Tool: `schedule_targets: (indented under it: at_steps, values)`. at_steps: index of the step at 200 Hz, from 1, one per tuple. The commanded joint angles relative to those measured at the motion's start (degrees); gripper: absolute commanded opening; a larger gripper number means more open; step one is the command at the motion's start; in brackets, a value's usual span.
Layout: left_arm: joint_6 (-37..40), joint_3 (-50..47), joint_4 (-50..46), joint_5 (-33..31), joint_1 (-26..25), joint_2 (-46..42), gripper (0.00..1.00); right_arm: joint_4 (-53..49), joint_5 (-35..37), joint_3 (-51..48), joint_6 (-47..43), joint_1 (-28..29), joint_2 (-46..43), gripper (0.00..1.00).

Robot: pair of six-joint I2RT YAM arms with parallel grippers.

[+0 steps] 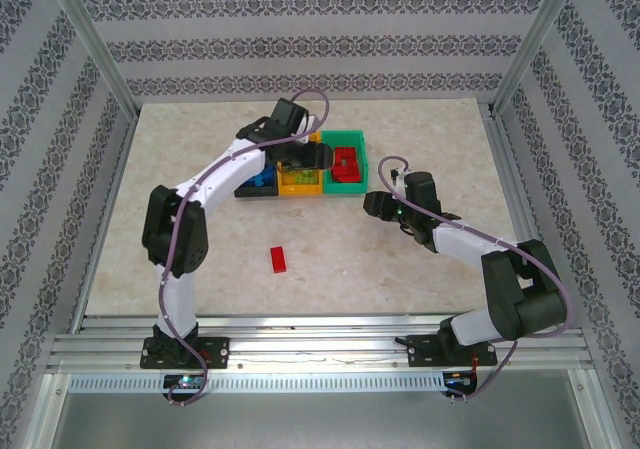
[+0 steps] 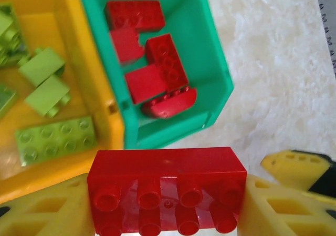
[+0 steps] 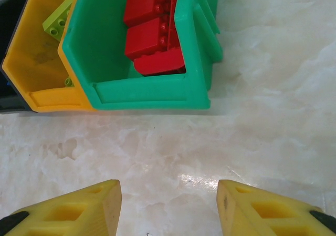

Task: Sort the legos into containers by color
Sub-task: Place the lego in the container.

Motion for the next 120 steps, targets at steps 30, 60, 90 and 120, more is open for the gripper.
schedule_targets:
  at_steps: [30, 60, 90, 120]
  values:
    - [1.2, 20.3, -8.4, -2.0, -1.9, 11.0, 0.7, 1.9, -1.2, -0.9, 1.0, -0.7, 0.1, 0.52]
    - [2.2, 26.5, -13.5, -4.0, -2.4, 13.9, 0.78, 1.9, -1.2, -1.1, 1.1, -0.8, -0.4, 0.52]
    - [3.0, 21.3, -12.1, -5.9, -3.0, 10.6, 0.91, 1.9, -1.3, -1.1, 1.2, -0.9, -0.3, 0.52]
    - [3.1, 10.8, -8.2, -6.4, -3.1, 3.6, 0.91, 1.9, -1.7, -1.1, 1.3, -1.1, 0.0, 0.52]
